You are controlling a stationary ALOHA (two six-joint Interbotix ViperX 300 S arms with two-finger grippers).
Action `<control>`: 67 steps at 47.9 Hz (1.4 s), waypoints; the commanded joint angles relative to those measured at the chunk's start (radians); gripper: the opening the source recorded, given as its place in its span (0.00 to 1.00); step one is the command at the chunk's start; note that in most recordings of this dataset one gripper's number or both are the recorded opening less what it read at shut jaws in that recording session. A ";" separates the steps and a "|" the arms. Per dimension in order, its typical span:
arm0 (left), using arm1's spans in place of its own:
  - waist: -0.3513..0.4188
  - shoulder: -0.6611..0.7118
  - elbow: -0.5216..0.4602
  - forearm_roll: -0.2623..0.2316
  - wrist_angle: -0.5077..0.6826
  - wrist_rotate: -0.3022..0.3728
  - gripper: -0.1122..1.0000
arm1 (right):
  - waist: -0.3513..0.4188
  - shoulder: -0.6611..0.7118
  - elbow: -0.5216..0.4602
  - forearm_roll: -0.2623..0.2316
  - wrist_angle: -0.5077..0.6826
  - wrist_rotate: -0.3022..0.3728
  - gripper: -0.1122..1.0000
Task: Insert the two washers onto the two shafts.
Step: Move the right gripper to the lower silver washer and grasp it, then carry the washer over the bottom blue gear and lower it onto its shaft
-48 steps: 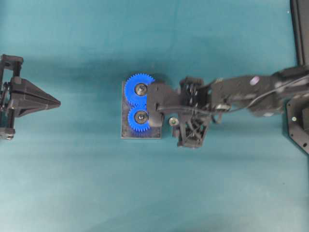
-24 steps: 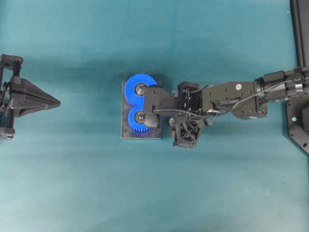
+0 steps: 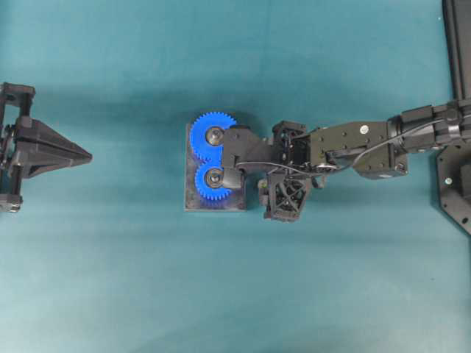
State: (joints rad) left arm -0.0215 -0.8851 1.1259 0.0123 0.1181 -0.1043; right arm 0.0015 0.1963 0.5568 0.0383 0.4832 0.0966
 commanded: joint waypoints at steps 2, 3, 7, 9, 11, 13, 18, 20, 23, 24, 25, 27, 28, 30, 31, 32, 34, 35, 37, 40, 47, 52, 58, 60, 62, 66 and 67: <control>0.003 0.003 -0.011 0.003 -0.005 0.002 0.10 | 0.025 0.006 -0.008 0.006 -0.003 0.012 0.75; 0.003 0.003 -0.011 0.002 -0.005 0.002 0.10 | 0.028 0.009 -0.008 0.006 -0.003 0.012 0.75; 0.003 0.005 -0.011 0.003 -0.005 0.000 0.10 | 0.034 0.015 -0.009 0.006 -0.003 0.012 0.73; 0.003 0.005 -0.011 0.003 -0.005 0.000 0.10 | 0.037 0.018 -0.011 0.006 -0.003 0.012 0.72; 0.003 0.005 -0.011 0.003 -0.005 0.000 0.10 | 0.037 0.021 -0.011 0.006 -0.002 0.012 0.70; 0.003 0.005 -0.011 0.003 -0.005 0.000 0.10 | 0.038 0.021 -0.011 0.006 -0.003 0.012 0.67; 0.003 0.005 -0.011 0.002 -0.005 0.000 0.10 | 0.041 0.020 -0.011 0.006 -0.002 0.012 0.59; 0.003 0.003 -0.011 0.002 -0.005 0.000 0.10 | 0.043 0.021 -0.011 0.006 -0.002 0.011 0.57; 0.003 0.003 -0.011 0.002 -0.005 0.000 0.10 | 0.044 0.020 -0.009 0.006 0.000 0.009 0.55; 0.003 0.003 -0.012 0.003 -0.005 0.000 0.10 | 0.046 0.020 -0.008 0.006 0.002 0.009 0.55; 0.003 0.003 -0.011 0.003 -0.005 0.000 0.10 | 0.049 0.020 -0.006 0.005 0.006 0.009 0.55; 0.003 0.003 -0.011 0.002 -0.005 0.000 0.10 | 0.052 0.018 -0.005 0.006 0.014 0.011 0.55; 0.003 0.002 -0.011 0.002 -0.005 0.000 0.10 | 0.054 0.018 -0.005 0.006 0.017 0.011 0.55; 0.003 0.003 -0.011 0.003 -0.005 0.000 0.10 | 0.057 0.014 -0.003 0.006 0.031 0.011 0.55; 0.003 0.002 -0.012 0.002 -0.005 0.000 0.10 | 0.055 0.012 -0.003 0.006 0.035 0.011 0.54; 0.003 0.002 -0.011 0.003 -0.005 0.000 0.10 | 0.057 0.009 -0.003 0.005 0.038 0.011 0.54; 0.003 0.002 -0.011 0.002 -0.005 0.000 0.10 | 0.055 0.000 -0.003 0.005 0.043 0.011 0.52; 0.003 0.002 -0.011 0.003 -0.005 0.000 0.10 | 0.055 -0.003 -0.003 0.003 0.044 0.011 0.51; 0.003 0.002 -0.011 0.002 -0.005 0.000 0.10 | 0.057 -0.011 -0.003 0.002 0.048 0.011 0.49; 0.005 0.002 -0.011 0.003 -0.005 0.000 0.10 | 0.057 -0.021 -0.003 0.002 0.048 0.011 0.43; 0.006 0.003 -0.011 0.002 -0.005 0.000 0.10 | 0.061 -0.032 -0.014 0.002 0.069 0.012 0.36; 0.005 0.003 -0.011 0.003 -0.005 0.000 0.10 | 0.064 -0.040 -0.026 0.002 0.098 0.012 0.36; 0.005 0.000 -0.012 0.003 -0.005 0.000 0.10 | 0.063 -0.066 -0.057 -0.009 0.149 0.014 0.36; 0.005 0.000 -0.012 0.003 -0.005 0.000 0.10 | 0.061 -0.078 -0.071 -0.015 0.169 0.012 0.36; 0.006 0.000 -0.012 0.003 -0.005 0.000 0.10 | 0.061 -0.091 -0.087 -0.023 0.190 0.012 0.36; 0.006 -0.003 -0.011 0.003 -0.005 0.000 0.10 | 0.060 -0.106 -0.132 -0.048 0.236 0.012 0.36; 0.006 -0.003 -0.011 0.003 -0.005 0.000 0.10 | 0.060 -0.107 -0.144 -0.055 0.249 0.012 0.36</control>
State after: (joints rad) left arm -0.0184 -0.8897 1.1259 0.0123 0.1181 -0.1028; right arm 0.0598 0.1335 0.4694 0.0031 0.6995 0.0982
